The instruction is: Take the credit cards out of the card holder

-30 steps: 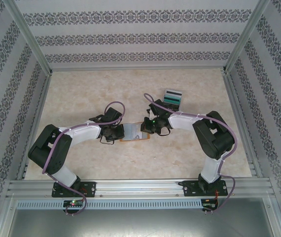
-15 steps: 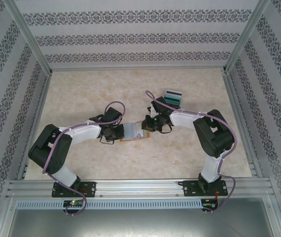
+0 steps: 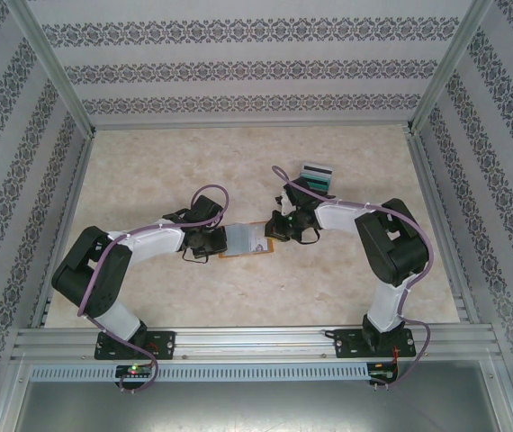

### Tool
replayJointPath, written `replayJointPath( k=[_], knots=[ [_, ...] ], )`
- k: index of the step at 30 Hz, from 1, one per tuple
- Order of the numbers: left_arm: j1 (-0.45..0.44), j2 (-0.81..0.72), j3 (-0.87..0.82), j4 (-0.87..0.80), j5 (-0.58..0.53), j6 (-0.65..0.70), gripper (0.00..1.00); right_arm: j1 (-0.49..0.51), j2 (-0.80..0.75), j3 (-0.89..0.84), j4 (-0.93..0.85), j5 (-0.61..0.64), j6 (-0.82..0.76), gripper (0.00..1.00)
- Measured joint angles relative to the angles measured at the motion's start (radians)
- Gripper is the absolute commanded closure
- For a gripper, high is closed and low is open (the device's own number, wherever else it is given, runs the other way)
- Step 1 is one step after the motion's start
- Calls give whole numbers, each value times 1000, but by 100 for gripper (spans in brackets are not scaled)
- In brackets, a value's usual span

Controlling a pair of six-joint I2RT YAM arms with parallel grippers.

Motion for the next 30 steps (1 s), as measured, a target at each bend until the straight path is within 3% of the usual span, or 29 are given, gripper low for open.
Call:
replayJointPath(
  k=[17,21,28,29,30],
  knots=[
    [6,0,0,-1,6,5,99,-49,-133,-61,-8,5,-10,100],
    [10,-10,6,-30,-1,12,89,-52,-190,-43,-45,9,-15,100],
    [39,-121,25,-103,-12,43,61,-52,-295,38,-143,60,-42,100],
    [43,-142,32,-112,-13,50,56,-52,-310,52,-159,72,-46,100],
    [48,-162,39,-117,-13,56,43,-52,-324,68,-178,89,-53,100]
  ],
)
